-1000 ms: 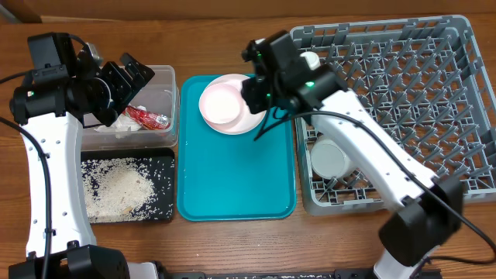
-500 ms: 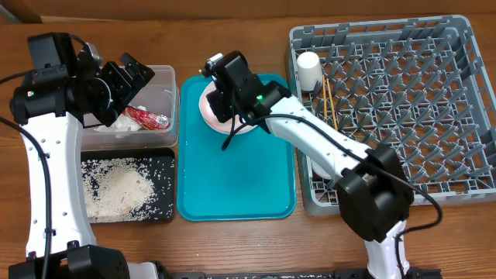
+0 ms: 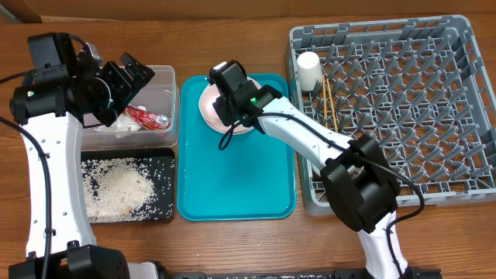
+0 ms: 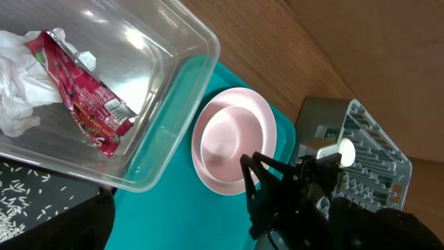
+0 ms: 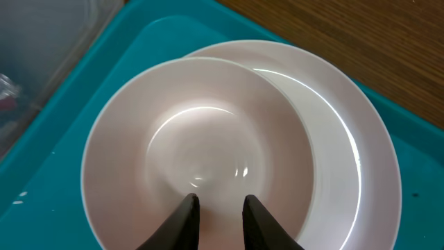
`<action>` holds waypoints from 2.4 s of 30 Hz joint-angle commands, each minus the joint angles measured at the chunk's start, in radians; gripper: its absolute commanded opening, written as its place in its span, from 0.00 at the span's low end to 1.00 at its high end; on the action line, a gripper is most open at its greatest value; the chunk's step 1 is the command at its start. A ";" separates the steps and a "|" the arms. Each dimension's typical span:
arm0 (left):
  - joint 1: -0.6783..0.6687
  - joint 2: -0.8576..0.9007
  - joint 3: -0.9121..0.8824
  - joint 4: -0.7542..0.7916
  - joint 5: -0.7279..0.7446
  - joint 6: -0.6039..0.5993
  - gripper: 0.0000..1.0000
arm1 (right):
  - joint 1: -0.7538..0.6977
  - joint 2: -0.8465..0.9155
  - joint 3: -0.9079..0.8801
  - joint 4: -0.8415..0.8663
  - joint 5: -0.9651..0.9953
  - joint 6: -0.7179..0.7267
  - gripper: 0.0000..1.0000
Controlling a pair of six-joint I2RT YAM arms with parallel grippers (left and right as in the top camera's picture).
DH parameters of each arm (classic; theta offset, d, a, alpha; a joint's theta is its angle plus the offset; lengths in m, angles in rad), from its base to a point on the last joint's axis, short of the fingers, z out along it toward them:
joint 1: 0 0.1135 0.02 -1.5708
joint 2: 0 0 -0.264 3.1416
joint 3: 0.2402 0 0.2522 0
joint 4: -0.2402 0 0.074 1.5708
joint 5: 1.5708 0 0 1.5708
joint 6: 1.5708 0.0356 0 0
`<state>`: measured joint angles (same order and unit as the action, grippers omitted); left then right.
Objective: Sort waste into correct bins and load items into the dishwasher
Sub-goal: 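Grip the pink plate rim with the right gripper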
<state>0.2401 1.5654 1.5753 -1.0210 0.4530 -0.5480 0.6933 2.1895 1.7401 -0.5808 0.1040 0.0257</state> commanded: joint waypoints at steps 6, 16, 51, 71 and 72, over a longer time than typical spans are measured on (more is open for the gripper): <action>0.002 0.003 0.017 0.001 0.008 0.002 1.00 | -0.052 0.047 0.026 -0.100 0.064 0.064 0.22; 0.002 0.003 0.017 0.001 0.007 0.002 1.00 | -0.134 0.000 0.029 -0.178 0.097 0.135 0.18; 0.002 0.003 0.017 0.001 0.007 0.002 1.00 | -0.017 -0.031 -0.033 -0.129 -0.035 0.097 0.31; 0.002 0.003 0.017 0.001 0.008 0.002 1.00 | -0.018 -0.019 -0.036 -0.139 -0.035 0.097 0.22; 0.002 0.003 0.017 0.002 0.008 0.002 1.00 | -0.018 -0.019 -0.039 -0.138 -0.035 0.097 0.23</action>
<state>0.2401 1.5654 1.5753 -1.0206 0.4530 -0.5480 0.6804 2.1582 1.7123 -0.7254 0.0742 0.1265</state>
